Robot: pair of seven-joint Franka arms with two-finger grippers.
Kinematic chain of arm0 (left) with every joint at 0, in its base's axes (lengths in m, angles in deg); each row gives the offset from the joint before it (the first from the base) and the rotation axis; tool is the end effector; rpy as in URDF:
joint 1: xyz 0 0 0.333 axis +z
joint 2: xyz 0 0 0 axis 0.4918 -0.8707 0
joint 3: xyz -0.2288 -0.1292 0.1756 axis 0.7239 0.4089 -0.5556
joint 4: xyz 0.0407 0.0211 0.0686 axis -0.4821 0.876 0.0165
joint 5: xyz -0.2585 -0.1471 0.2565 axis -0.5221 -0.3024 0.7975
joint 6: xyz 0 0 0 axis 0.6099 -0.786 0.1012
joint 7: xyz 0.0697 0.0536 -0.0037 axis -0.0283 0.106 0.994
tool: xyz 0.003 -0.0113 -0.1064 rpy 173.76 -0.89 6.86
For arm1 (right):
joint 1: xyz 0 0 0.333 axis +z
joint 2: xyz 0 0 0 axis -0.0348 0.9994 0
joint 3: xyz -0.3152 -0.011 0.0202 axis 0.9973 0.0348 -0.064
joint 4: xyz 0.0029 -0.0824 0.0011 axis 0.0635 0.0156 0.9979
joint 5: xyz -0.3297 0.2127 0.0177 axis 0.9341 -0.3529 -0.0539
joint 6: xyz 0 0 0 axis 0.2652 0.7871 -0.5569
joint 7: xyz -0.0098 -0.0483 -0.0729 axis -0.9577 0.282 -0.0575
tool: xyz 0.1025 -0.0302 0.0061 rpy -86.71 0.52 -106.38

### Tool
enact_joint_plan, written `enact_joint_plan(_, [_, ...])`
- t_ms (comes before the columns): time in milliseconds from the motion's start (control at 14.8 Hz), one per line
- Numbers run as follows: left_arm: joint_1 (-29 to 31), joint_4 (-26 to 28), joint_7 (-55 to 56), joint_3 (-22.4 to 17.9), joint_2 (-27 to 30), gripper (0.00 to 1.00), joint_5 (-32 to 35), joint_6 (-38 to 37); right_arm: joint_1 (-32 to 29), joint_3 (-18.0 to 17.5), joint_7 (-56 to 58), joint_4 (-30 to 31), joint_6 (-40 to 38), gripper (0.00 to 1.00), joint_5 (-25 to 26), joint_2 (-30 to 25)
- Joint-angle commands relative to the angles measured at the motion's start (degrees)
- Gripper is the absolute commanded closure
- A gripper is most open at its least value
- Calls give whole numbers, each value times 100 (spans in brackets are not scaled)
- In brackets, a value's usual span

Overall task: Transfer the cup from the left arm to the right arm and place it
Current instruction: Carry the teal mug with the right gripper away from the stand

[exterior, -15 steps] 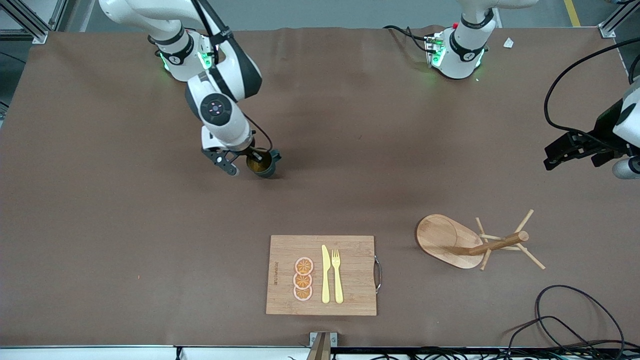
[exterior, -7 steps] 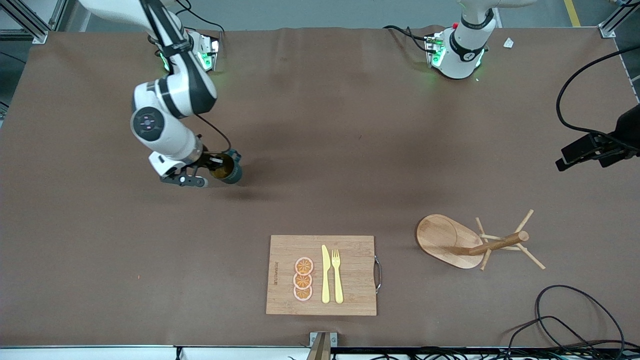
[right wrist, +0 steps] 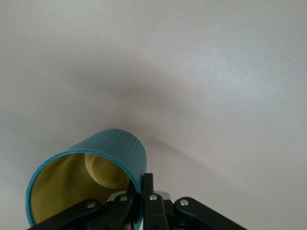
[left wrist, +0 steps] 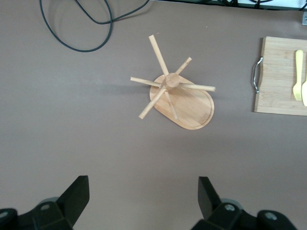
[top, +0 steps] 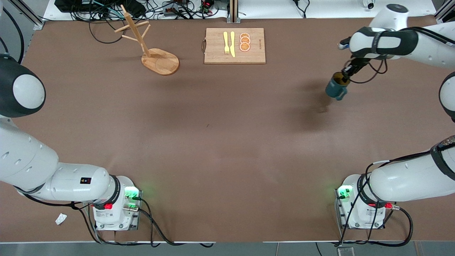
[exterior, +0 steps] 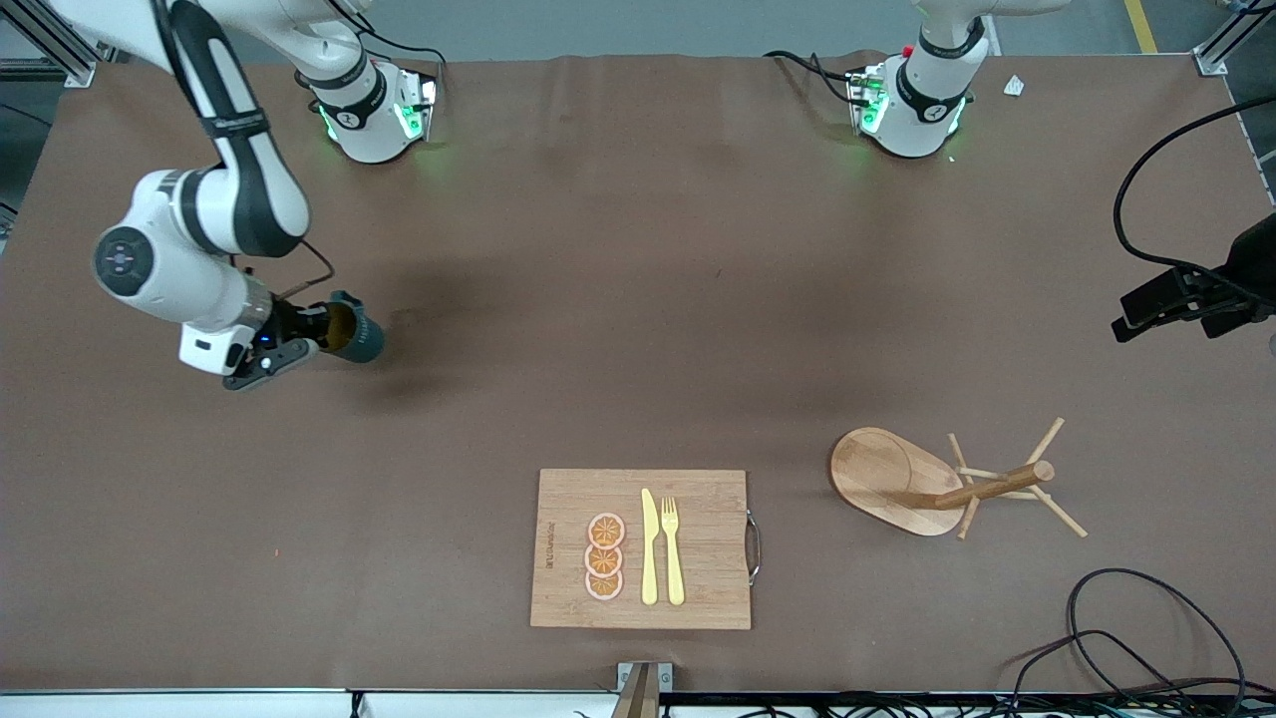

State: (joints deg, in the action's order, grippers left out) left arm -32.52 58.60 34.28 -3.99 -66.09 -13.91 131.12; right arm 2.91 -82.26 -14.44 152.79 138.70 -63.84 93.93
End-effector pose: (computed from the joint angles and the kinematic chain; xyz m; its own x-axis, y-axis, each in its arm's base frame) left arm 0.6113 -0.0100 0.6291 0.9957 0.0559 0.0741 0.0528 -0.9977 0.0428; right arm 0.5176 -0.0166 0.2907 0.8147 0.5773 -0.0553 0.5692 -0.8142 -0.1146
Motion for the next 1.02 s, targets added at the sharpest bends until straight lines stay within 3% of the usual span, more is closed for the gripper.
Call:
enact_joint_plan(0, [-11,-41,10,65,53,0,145,-143,-322,-109,1830,188,179,100,173,-180])
enact_joint_plan(474, [-10,-66,-7,65,27,0,163,-152,-596,-109,5427,179,1382,100,429,347])
enact_joint_plan(947, [-45,-84,-60,74,27,0,233,-161,-772,-135,6801,214,1683,100,447,567])
